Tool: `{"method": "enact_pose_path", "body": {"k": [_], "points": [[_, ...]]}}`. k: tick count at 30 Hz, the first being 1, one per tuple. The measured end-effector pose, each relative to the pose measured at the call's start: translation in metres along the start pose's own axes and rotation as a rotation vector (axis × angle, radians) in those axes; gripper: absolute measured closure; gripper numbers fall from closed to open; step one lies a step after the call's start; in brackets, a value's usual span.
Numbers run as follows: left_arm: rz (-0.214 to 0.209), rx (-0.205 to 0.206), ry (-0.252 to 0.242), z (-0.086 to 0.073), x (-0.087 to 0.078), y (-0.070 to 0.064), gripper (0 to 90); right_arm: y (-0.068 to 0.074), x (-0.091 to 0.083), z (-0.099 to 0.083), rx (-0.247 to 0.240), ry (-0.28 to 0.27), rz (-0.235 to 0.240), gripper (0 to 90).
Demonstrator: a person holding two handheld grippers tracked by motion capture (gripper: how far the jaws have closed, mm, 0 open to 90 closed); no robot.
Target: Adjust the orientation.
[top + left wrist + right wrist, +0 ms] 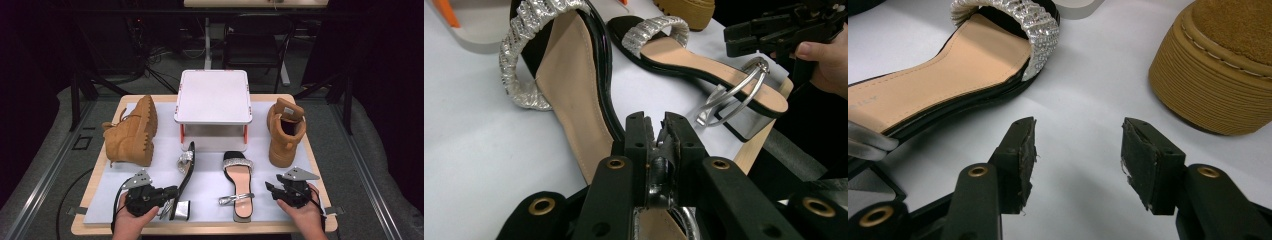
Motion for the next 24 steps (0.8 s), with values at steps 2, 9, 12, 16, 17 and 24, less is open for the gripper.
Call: {"method": "enact_pose_path", "body": {"k": [2, 9, 12, 16, 17, 24], "points": [[-0.008, 0.005, 0.002, 0.001, 0.003, -0.002, 81.4, 0.0, 0.0, 0.0, -0.001, 0.0, 0.002, 47.6], [-0.026, -0.007, -0.011, 0.003, 0.016, -0.01, 81.5, 0.0, 0.0, 0.0, 0.0, 0.001, 0.002, 47.6], [-0.029, -0.004, -0.004, 0.003, 0.022, -0.013, 81.5, -0.001, -0.001, 0.0, 0.001, 0.002, 0.008, 47.6], [-0.031, 0.007, 0.012, 0.003, 0.029, -0.018, 81.6, -0.001, -0.001, 0.0, -0.002, 0.005, 0.002, 47.6], [-0.032, 0.005, 0.012, 0.003, 0.031, -0.018, 81.6, -0.001, -0.001, 0.0, -0.002, 0.005, 0.004, 47.6], [-0.038, 0.012, 0.028, 0.002, 0.042, -0.023, 81.6, -0.001, -0.001, 0.0, -0.006, 0.007, 0.003, 47.6]]}}
Point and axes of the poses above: each handheld gripper's, and its own axes: x roughly forward along the jaws, z roughly out of its top, y roughly to its left, the point moved 7 cm from there along x, roughly forward along the jaws, and after that the axes turned 14 degrees about -y, right-handed, at the moved point
